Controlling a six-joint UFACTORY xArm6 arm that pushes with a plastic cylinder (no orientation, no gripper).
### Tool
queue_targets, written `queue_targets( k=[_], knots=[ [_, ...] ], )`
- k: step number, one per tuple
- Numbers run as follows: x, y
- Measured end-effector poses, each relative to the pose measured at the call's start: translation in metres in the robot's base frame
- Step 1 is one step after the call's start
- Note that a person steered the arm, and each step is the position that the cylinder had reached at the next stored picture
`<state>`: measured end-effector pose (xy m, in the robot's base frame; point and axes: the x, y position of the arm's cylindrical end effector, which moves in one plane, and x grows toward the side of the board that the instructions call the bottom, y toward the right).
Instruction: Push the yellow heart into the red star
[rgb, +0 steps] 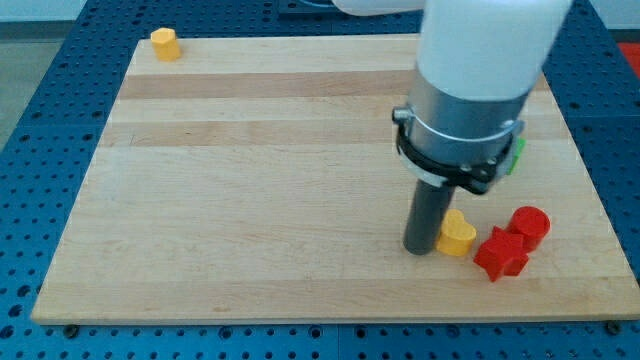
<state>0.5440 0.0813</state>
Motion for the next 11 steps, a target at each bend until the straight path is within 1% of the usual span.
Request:
queue_targets(
  k=[1, 3, 4, 5, 6, 7, 9, 10, 11],
  knots=[
    [-0.019, -0.002],
    [-0.019, 0.054],
    [-0.025, 0.052],
    [-0.098, 0.032],
    [-0.186, 0.028],
    [-0.216, 0.038],
    [-0.215, 0.113],
    [-0.213, 0.117],
    [-0.192, 0.147]
  ],
)
